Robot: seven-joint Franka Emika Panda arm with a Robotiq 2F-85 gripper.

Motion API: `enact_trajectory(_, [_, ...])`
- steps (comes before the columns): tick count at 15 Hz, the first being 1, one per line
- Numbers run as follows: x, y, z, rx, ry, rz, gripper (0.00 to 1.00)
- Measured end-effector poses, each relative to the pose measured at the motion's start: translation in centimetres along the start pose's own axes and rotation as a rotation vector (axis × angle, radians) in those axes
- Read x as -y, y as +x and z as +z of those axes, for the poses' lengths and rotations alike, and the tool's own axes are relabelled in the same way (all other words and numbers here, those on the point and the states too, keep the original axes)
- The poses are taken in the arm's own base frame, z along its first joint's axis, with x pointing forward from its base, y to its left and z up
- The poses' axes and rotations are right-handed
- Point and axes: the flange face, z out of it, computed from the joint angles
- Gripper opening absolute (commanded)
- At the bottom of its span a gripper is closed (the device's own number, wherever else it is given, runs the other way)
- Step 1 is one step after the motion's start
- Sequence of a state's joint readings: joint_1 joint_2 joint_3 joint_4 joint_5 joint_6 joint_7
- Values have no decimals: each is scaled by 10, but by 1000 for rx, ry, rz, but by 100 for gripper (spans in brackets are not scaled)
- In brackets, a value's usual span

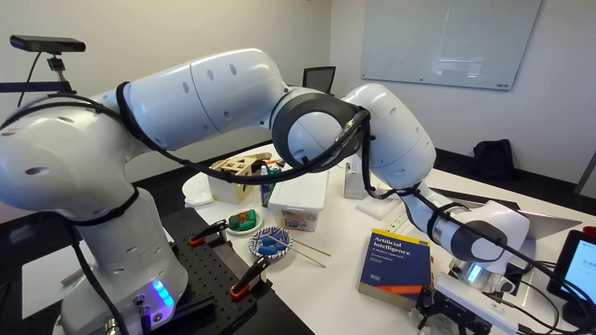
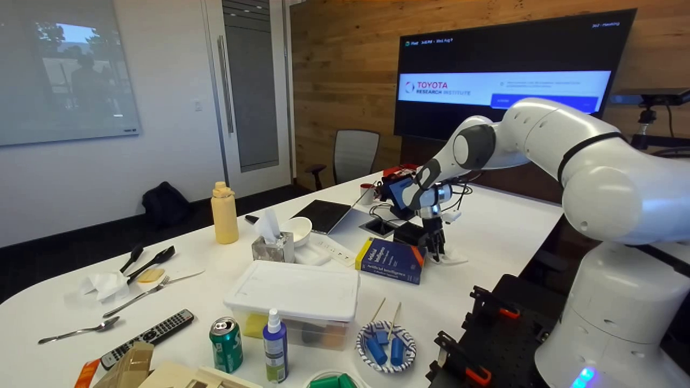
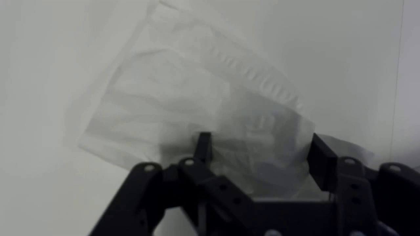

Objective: Use the white napkin to wipe the counter.

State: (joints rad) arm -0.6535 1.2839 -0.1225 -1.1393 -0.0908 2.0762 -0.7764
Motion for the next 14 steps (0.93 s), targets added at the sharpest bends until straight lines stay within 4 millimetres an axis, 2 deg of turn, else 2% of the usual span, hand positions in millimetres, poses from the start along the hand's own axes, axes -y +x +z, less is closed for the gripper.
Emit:
enact_trajectory(4, [-10,-4,-8,-12,-15,13,11])
enact_trajectory(6, [-14,-7,-12,-14,-23,19,0])
enact_trajectory(8, [-21,-13,-19,-8,-42,25,0])
enact_trajectory(10, [-28,-19,-36,-12,-66,33,1])
enact_trajectory(14, [-34,-34,-104,-65,-98,55,1])
